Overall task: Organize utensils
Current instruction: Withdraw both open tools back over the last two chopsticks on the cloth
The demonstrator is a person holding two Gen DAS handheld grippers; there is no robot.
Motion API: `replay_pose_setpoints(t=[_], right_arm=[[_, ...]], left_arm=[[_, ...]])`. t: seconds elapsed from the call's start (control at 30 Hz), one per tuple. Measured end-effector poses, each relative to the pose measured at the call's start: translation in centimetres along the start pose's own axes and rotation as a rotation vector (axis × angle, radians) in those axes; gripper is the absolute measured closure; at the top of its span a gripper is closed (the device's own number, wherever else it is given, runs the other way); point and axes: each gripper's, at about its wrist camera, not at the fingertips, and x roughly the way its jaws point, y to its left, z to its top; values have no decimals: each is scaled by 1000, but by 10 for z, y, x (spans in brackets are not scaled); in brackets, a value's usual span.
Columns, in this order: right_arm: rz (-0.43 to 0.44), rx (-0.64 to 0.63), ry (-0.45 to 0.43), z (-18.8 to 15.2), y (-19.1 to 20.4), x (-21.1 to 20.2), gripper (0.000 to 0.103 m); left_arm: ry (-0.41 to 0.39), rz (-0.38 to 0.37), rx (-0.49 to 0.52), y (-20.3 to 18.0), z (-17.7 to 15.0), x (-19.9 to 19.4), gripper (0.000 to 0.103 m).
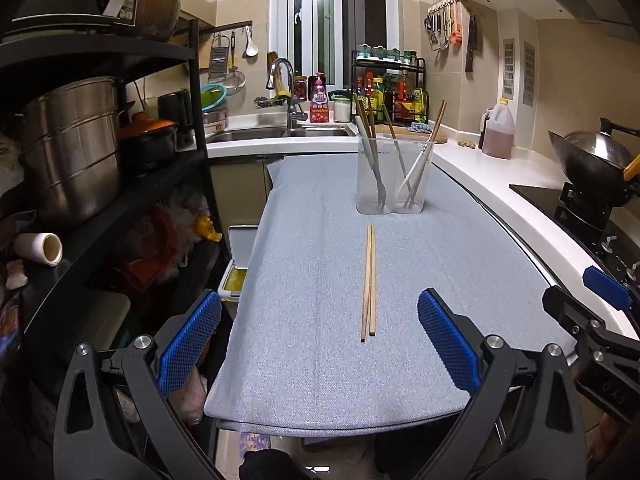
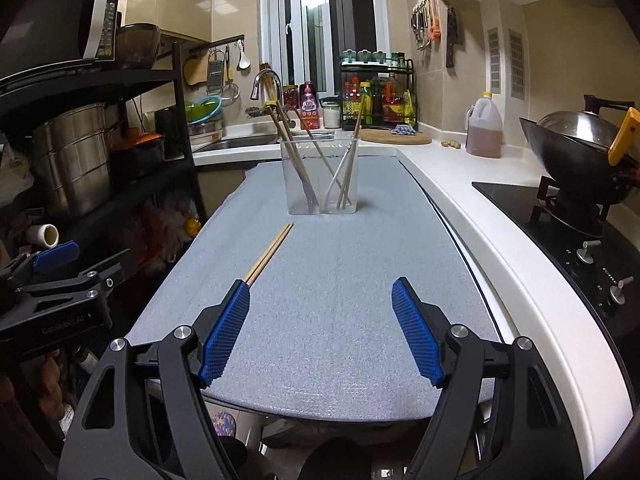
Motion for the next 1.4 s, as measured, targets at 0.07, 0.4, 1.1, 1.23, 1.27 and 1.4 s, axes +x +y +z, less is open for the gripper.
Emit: replay_pose_setpoints(t=[0.07,0.4,1.1,1.23,1.27,1.4], right_arm=[[5,-5,4,-1,2,0,30],[11,-6,45,-6,11,11,30],[13,-16,140,-20,34,68,30],[9,-6,164,-23,36,86,30],[7,-5,172,-23,36,91,30],[2,-1,194,-25,38,108,30]], left_arm=[[-4,6,-1,0,0,-1,8],[-8,35,-24,13,-1,5,8],[44,77,-77,49,-7,47,8],[64,85,-73,55,-8,59,8],[68,88,-72,56,-8,62,8],[80,93,-74,60,-8,74,8]])
